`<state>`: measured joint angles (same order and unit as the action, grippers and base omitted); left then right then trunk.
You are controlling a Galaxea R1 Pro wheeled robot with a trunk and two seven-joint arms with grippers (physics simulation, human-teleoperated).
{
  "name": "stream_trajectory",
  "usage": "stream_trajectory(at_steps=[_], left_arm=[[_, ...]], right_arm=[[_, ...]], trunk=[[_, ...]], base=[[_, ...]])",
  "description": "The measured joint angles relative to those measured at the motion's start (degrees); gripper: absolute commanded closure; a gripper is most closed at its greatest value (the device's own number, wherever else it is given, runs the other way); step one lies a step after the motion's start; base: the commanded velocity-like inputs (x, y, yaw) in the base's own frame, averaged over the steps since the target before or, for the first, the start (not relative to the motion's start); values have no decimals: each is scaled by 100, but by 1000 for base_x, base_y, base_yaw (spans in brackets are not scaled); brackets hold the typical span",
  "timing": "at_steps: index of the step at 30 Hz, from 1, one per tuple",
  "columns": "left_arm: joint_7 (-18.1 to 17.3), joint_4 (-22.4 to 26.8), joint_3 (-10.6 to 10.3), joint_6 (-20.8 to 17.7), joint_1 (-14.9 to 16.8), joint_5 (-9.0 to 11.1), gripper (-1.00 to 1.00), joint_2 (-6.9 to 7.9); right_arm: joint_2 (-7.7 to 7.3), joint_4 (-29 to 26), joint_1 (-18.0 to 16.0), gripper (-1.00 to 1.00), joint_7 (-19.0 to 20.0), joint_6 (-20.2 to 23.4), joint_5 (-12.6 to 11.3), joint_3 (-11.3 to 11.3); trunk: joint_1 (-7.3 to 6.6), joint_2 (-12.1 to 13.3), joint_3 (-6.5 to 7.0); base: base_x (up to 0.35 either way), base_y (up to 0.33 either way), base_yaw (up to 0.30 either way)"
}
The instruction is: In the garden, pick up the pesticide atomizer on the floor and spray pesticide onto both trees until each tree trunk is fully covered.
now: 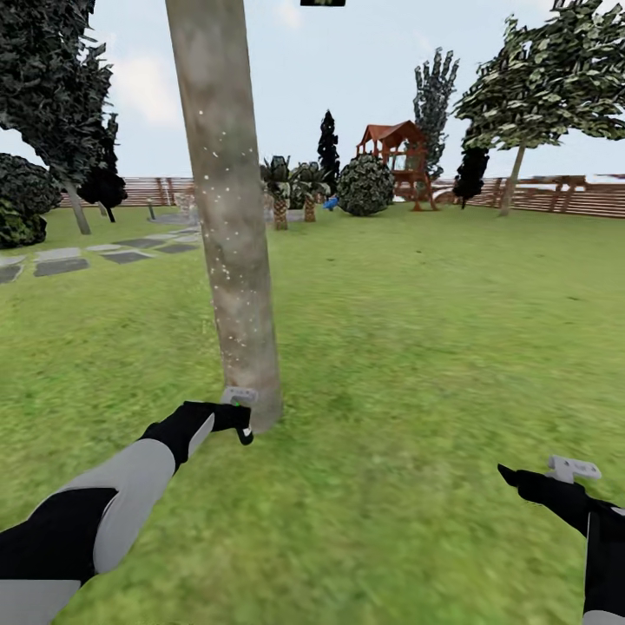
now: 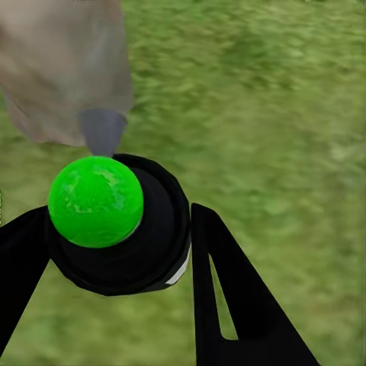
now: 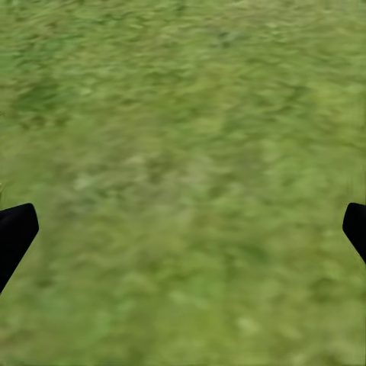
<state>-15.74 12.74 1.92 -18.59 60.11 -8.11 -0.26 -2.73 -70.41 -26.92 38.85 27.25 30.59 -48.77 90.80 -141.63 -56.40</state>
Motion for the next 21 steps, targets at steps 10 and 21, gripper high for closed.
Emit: stream_trajectory(at_steps=[10,21], left_arm=[[0,0,0,119,-7,8,100,0],[1,0,0,128,-8,380,100,0]], right_arm=[[0,1,-2,-100,1,0,0,2],[0,3,-1,-100,8,0,0,-1]], trunk=[[0,0,-26],[0,0,-35]], base=[[129,-311,267],[68,-311,82]])
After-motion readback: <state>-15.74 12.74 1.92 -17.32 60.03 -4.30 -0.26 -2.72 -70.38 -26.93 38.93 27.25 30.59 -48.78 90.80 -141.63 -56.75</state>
